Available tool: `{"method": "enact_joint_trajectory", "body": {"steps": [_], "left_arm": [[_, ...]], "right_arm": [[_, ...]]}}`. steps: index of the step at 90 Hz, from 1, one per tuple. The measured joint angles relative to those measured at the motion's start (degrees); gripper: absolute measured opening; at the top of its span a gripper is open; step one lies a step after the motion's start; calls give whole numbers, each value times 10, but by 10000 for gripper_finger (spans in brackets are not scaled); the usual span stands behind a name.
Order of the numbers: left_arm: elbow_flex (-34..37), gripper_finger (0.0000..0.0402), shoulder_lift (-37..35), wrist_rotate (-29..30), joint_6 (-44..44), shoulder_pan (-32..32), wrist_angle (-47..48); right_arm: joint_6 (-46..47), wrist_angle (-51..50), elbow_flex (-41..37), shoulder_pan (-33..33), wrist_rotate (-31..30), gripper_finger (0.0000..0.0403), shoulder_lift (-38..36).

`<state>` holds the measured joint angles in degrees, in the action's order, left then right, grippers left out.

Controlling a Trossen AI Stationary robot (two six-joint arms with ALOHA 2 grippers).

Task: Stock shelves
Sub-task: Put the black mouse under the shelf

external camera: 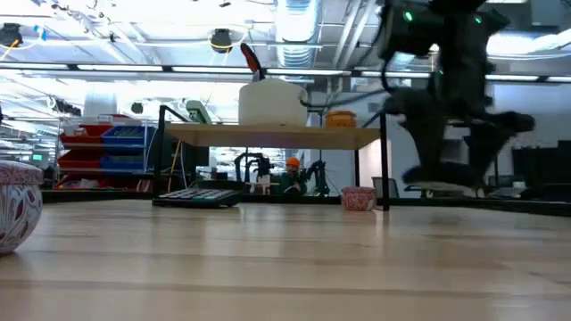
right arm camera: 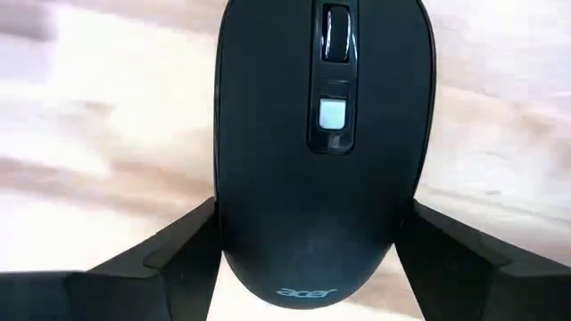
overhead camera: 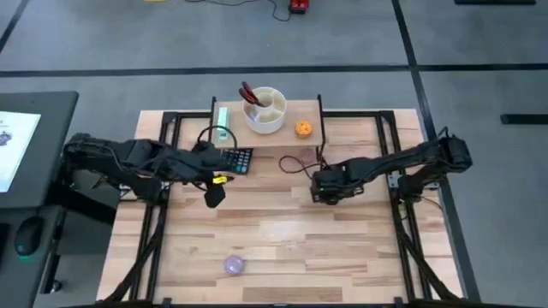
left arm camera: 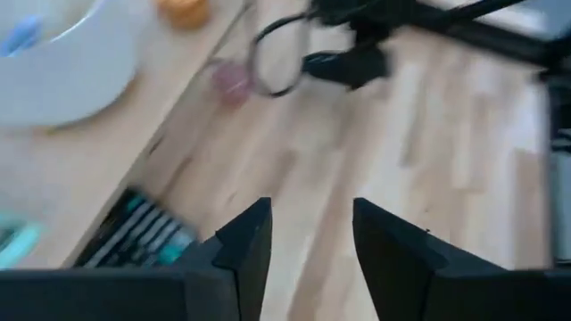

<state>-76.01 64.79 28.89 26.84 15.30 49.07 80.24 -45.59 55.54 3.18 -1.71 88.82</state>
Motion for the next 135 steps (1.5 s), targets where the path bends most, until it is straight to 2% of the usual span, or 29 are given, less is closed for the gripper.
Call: {"method": "enact_joint_trajectory", "body": {"steps": [19,43,62,84,99,115,121,135], "left_arm": [[4,116,0,56,43,24,45],[21,116,0,59,82,44,38],[21,116,0,59,81,53,19],[21,116,0,60,57,53,-14],[21,116,0,60,44,53,-38],[18,116,0,60,43,53,-39],[18,116,0,59,43,53,-39],[18,116,0,59,42,53,-39]], "right_arm": [[-50,13,128,-2,-6,273,98],[-116,17,284,-56,-3,273,241],[-115,38,381,-102,6,273,336],[-113,44,502,-112,11,272,434],[-97,32,553,-110,-8,274,461],[-67,27,560,-110,-37,365,464],[-61,28,561,-111,-45,386,464],[-61,22,561,-101,-71,375,457]]}}
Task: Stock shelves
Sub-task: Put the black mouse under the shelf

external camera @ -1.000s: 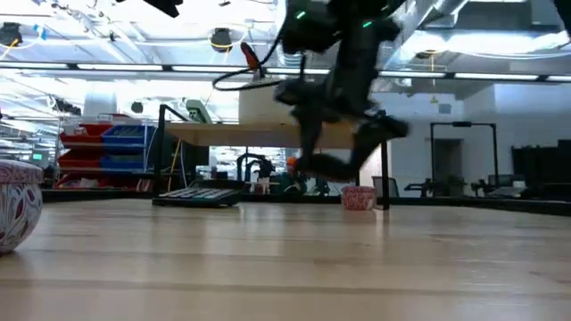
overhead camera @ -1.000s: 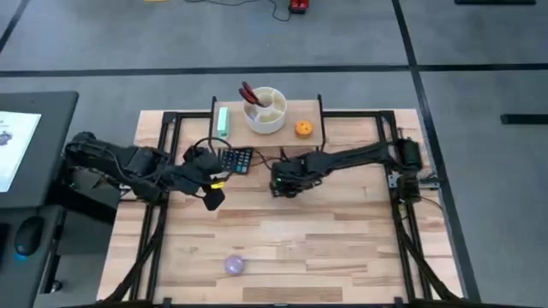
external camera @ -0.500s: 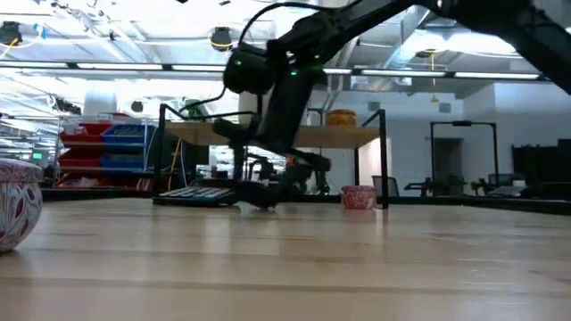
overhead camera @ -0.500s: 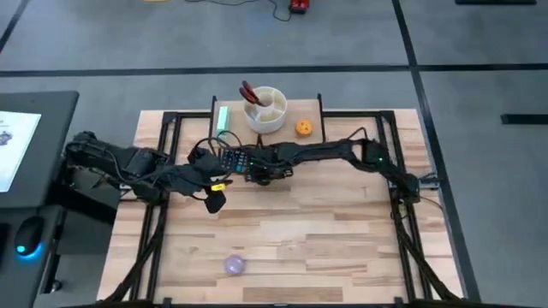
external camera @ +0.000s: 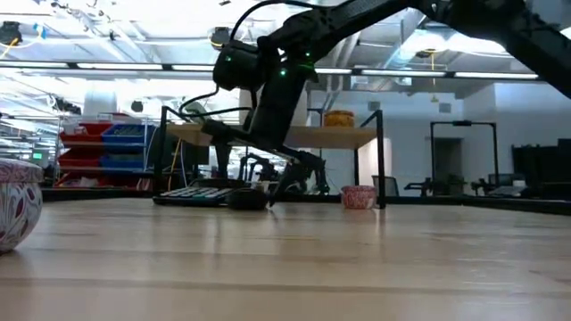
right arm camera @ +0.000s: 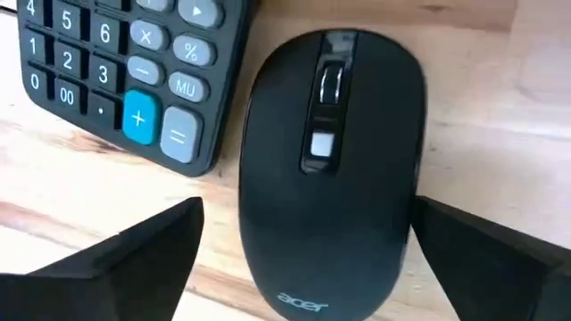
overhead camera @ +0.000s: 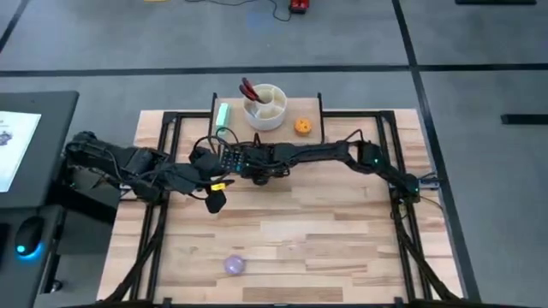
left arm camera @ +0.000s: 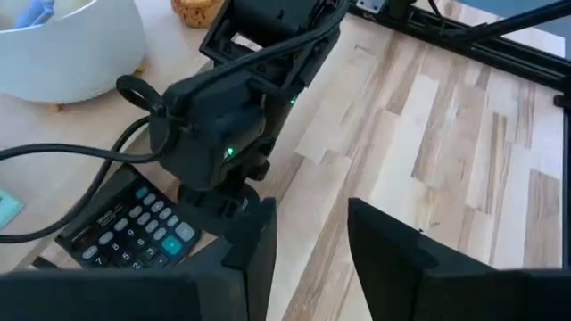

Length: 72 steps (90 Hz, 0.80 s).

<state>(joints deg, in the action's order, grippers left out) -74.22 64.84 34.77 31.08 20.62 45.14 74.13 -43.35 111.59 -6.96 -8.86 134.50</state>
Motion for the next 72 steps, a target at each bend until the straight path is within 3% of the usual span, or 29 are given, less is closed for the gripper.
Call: {"method": "enact_joint_trajectory", "body": {"steps": [12,46,59,72], "left_arm": [[0,116,0,0,0,0,0],[0,116,0,0,0,0,0],[0,116,0,0,0,0,0],[0,116,0,-1,0,0,-1]], "right_arm": [[-11,-16,1,7,-14,360,-16],[-137,-35,1,64,53,338,-15],[-180,-20,1,63,56,261,-13],[-199,-13,0,45,39,127,-11]]}}
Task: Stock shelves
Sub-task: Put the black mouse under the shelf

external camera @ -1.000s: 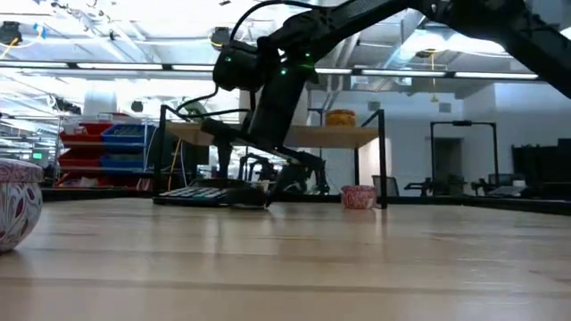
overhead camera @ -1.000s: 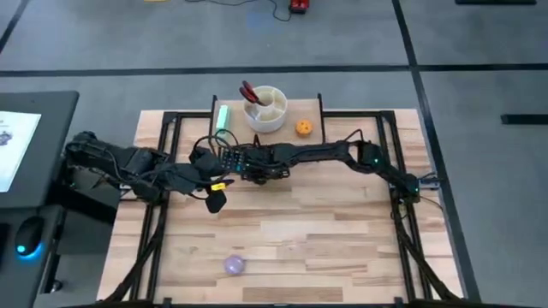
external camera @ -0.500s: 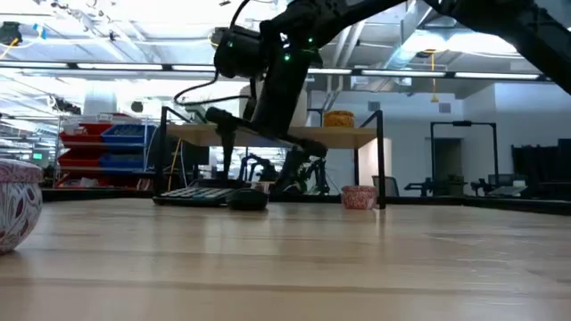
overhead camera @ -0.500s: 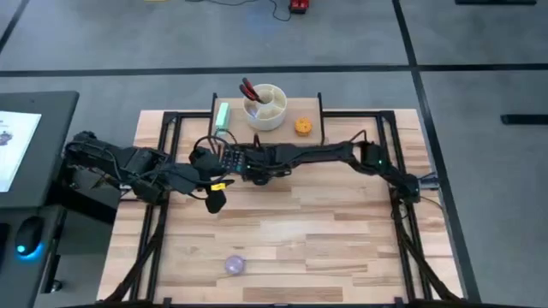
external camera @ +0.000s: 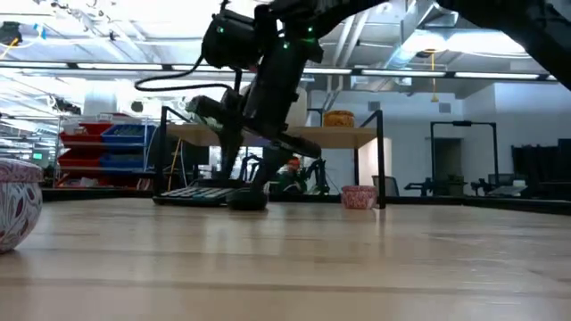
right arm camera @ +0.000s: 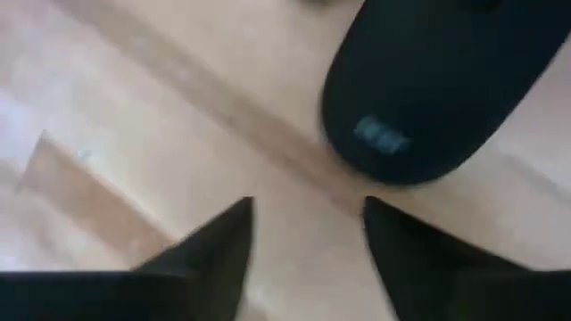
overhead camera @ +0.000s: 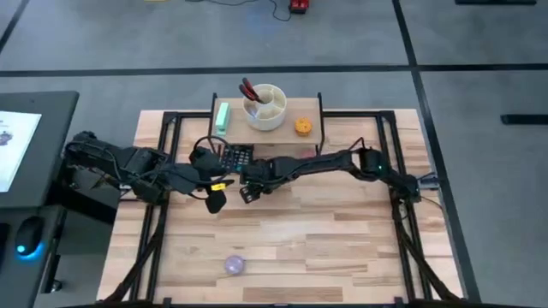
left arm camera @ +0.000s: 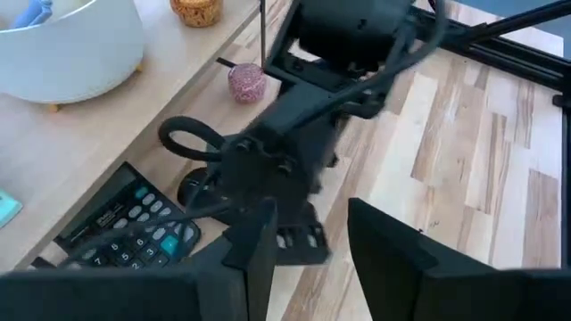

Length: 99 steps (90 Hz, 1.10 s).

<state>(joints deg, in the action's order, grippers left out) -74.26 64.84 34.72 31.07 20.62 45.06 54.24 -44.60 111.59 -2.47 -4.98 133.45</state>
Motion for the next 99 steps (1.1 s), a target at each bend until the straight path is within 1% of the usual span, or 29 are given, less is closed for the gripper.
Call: {"method": "enact_joint_trajectory", "body": {"steps": [9,14,26,35,46,53,57,62,75,99], "left_arm": [[0,116,0,0,0,0,0],[0,116,0,0,0,0,0],[0,116,0,0,0,0,0],[0,116,0,0,0,0,0],[0,116,0,0,0,0,0],[0,116,0,1,0,0,0],[0,116,0,1,0,0,0],[0,116,0,1,0,0,0],[0,116,0,1,0,0,0],[0,116,0,2,0,0,0]], "right_arm": [[-32,3,0,-13,4,32,0],[-43,2,0,-16,8,13,0],[-46,1,0,-13,28,11,0],[-72,-2,0,-4,53,2,0],[-74,3,-10,-1,52,1,6],[-73,-8,-20,-9,57,0,11],[-72,3,-31,-14,62,0,11],[-76,12,-37,-19,53,0,9],[-100,5,-39,-35,49,0,9],[-113,30,-39,-59,50,0,9]]}}
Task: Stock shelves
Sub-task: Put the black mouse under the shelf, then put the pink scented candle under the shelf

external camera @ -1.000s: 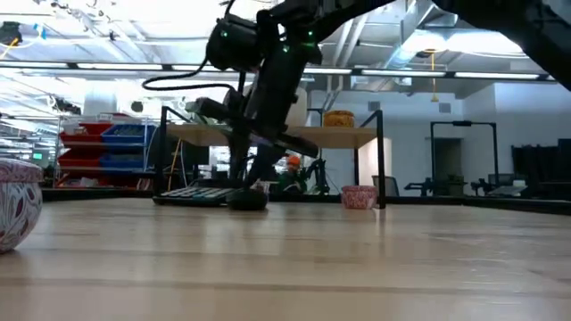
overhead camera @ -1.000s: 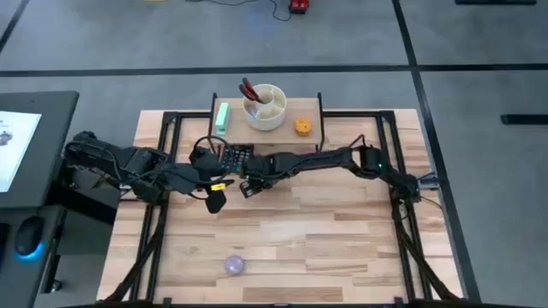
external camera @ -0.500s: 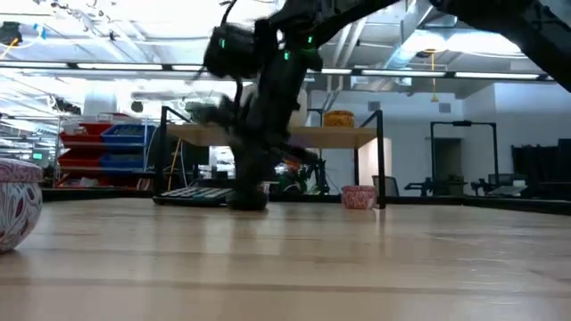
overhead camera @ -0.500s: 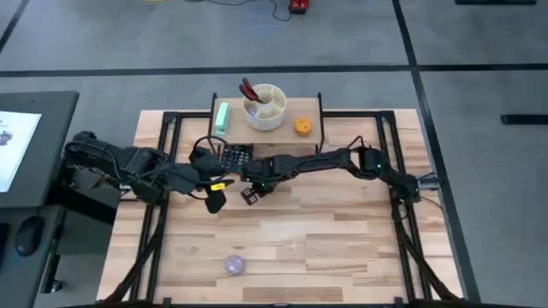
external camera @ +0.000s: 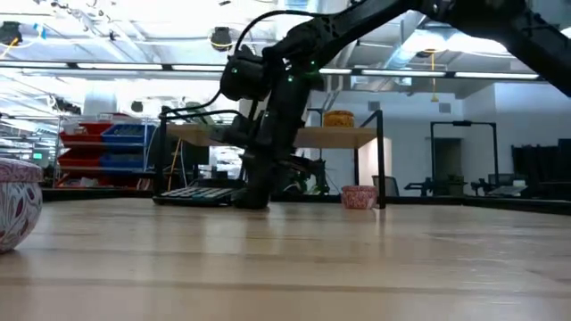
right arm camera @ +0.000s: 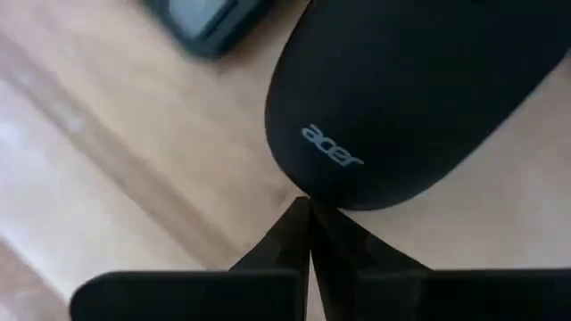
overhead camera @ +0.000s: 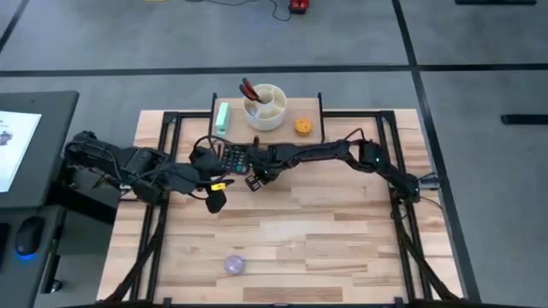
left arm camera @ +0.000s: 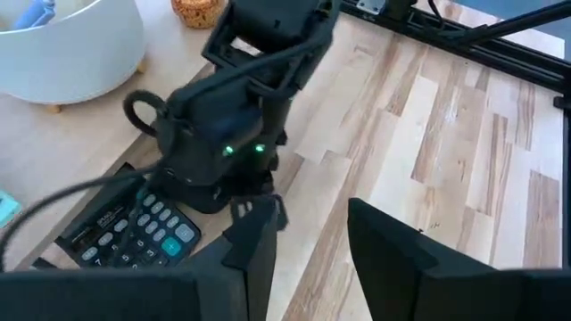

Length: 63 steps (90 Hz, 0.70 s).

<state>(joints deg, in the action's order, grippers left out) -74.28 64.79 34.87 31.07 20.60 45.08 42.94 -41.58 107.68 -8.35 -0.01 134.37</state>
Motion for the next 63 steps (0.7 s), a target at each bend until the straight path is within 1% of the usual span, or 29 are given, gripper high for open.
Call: {"method": "enact_joint_trajectory", "body": {"steps": [19,32,43,53,59,63], "left_arm": [[0,116,0,0,0,0,0],[0,116,0,0,0,0,0],[0,116,0,-1,0,0,0],[0,116,0,-16,0,0,0],[0,116,0,-32,0,0,-1],[0,116,0,-43,0,0,-1]], "right_arm": [[-29,2,0,18,-12,0,-12],[-59,-20,0,59,-58,0,-62],[-128,-28,0,104,-71,0,-106],[-202,-22,0,143,-48,0,-140],[-273,-7,1,165,-11,0,-150],[-328,0,1,178,27,0,-150]]}}
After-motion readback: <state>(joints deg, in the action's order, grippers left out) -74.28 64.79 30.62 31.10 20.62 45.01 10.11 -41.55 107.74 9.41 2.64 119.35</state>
